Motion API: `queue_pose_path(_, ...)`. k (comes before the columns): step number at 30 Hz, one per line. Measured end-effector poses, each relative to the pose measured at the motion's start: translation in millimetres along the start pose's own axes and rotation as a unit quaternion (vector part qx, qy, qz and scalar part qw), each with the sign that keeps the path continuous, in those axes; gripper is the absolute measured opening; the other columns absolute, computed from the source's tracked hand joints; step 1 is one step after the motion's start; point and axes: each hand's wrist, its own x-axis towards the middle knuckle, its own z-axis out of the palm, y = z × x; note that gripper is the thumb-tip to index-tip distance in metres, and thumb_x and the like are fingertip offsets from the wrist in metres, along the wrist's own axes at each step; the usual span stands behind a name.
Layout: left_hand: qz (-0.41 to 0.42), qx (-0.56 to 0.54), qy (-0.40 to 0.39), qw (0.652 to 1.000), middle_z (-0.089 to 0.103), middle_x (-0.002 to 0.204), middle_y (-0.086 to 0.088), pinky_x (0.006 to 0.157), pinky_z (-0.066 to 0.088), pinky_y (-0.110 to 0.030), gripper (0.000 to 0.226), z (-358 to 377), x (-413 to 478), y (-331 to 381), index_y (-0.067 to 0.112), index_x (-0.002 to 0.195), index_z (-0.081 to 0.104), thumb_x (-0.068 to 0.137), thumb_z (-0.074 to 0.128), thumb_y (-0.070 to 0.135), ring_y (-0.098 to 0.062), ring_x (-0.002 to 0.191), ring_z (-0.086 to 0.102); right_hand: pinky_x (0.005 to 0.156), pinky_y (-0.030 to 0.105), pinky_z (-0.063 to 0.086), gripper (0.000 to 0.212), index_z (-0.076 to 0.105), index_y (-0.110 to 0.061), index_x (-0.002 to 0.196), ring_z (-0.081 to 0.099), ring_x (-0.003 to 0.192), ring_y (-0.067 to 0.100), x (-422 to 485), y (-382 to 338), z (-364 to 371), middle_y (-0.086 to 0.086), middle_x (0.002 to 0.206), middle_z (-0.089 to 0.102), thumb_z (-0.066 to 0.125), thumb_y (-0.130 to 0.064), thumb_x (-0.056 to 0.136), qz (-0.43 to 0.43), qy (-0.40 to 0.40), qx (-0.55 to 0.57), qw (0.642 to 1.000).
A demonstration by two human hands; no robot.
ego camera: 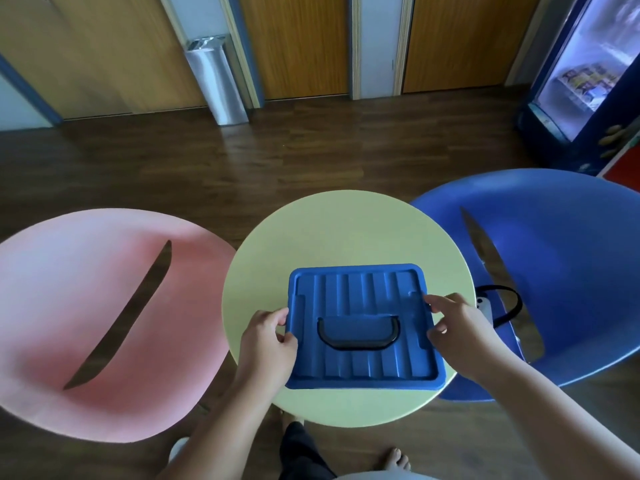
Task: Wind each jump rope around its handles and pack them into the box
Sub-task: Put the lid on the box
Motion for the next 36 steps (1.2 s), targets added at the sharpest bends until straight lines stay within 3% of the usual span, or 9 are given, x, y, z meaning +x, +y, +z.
queue_pose_path(7, -0.022, -0.036, 0.007, 0.999, 0.061, 0.119, 0.013, 0.053, 0.043, -0.009, 0.041, 3, 4, -13, 0.03, 0.132, 0.065, 0.097, 0.066, 0.009, -0.01, 0.078, 0.064, 0.071, 0.014, 0.041, 0.059, 0.049, -0.032, 0.149, 0.058, 0.103, 0.012, -7, 11, 8, -0.007, 0.119, 0.053, 0.065, -0.011, 0.097, 0.005, 0.018, 0.028, 0.999)
queue_pose_path(12, -0.078, -0.109, -0.01, 0.991, 0.059, 0.139, 0.006, 0.08, 0.043, -0.024, 0.053, 6, 2, -20, 0.02, 0.152, 0.047, 0.102, 0.063, 0.02, -0.009, 0.098, 0.058, 0.093, 0.037, 0.053, 0.073, 0.031, -0.03, 0.159, 0.062, 0.118, 0.021, -6, 21, 12, 0.0, 0.138, 0.055, 0.067, -0.013, 0.098, 0.097, -0.007, 0.196, 0.976)
queue_pose_path(16, -0.108, -0.158, -0.029, 0.981, 0.066, 0.126, 0.007, 0.086, 0.045, -0.028, 0.043, 8, 1, -21, 0.016, 0.146, 0.056, 0.104, 0.059, 0.016, -0.009, 0.103, 0.061, 0.089, 0.044, 0.06, 0.069, 0.031, -0.023, 0.159, 0.069, 0.104, 0.025, -3, 19, 12, -0.001, 0.113, 0.07, 0.063, -0.008, 0.099, 0.144, -0.035, 0.265, 0.953)
queue_pose_path(18, -0.108, -0.177, -0.017, 0.978, 0.068, 0.108, 0.015, 0.08, 0.049, -0.026, 0.042, 7, 3, -20, 0.016, 0.142, 0.06, 0.1, 0.063, 0.011, -0.004, 0.096, 0.065, 0.085, 0.039, 0.058, 0.064, 0.038, -0.019, 0.156, 0.069, 0.09, 0.02, -6, 17, 14, -0.005, 0.106, 0.067, 0.064, -0.008, 0.098, 0.127, -0.003, 0.245, 0.961)
queue_pose_path(21, -0.091, -0.159, 0.009, 0.983, 0.067, 0.108, 0.012, 0.084, 0.049, -0.025, 0.052, 3, 5, -21, 0.014, 0.144, 0.058, 0.095, 0.071, 0.012, -0.009, 0.099, 0.067, 0.069, 0.022, 0.047, 0.06, 0.044, -0.016, 0.151, 0.066, 0.083, 0.009, -11, 14, 15, -0.01, 0.104, 0.063, 0.068, -0.013, 0.096, 0.103, 0.042, 0.197, 0.974)
queue_pose_path(29, -0.004, -0.031, 0.042, 0.999, 0.071, 0.091, 0.009, 0.053, 0.042, -0.008, 0.033, 5, -9, -14, 0.021, 0.128, 0.068, 0.094, 0.067, 0.019, -0.006, 0.073, 0.066, 0.066, 0.018, 0.047, 0.026, 0.068, -0.022, 0.118, 0.068, 0.085, 0.003, -20, 17, 25, -0.006, 0.107, 0.072, 0.072, -0.019, 0.092, 0.055, 0.116, 0.15, 0.98)
queue_pose_path(31, 0.001, -0.035, 0.046, 0.998, 0.072, 0.092, 0.011, 0.063, 0.046, -0.007, 0.026, 4, -10, -13, 0.02, 0.122, 0.071, 0.097, 0.065, 0.02, -0.001, 0.079, 0.067, 0.066, 0.02, 0.049, 0.013, 0.069, -0.028, 0.108, 0.07, 0.082, 0.006, -22, 18, 25, -0.01, 0.101, 0.073, 0.067, -0.022, 0.097, 0.052, 0.126, 0.17, 0.976)
queue_pose_path(33, -0.015, -0.11, 0.044, 0.993, 0.076, 0.098, 0.012, 0.084, 0.058, -0.023, 0.019, 2, -8, -17, 0.025, 0.111, 0.076, 0.099, 0.064, 0.018, -0.002, 0.09, 0.07, 0.065, 0.019, 0.053, 0.021, 0.074, -0.025, 0.102, 0.073, 0.078, 0.007, -22, 21, 23, -0.011, 0.095, 0.076, 0.056, -0.014, 0.101, 0.054, 0.125, 0.224, 0.965)
queue_pose_path(36, -0.058, -0.218, 0.033, 0.974, 0.077, 0.104, 0.007, 0.085, 0.062, -0.032, 0.029, -2, -6, -20, 0.036, 0.108, 0.076, 0.096, 0.07, 0.01, -0.011, 0.092, 0.075, 0.068, 0.021, 0.061, 0.03, 0.076, -0.016, 0.11, 0.075, 0.083, 0.009, -20, 26, 22, -0.003, 0.094, 0.079, 0.053, 0.001, 0.101, 0.062, 0.107, 0.304, 0.945)
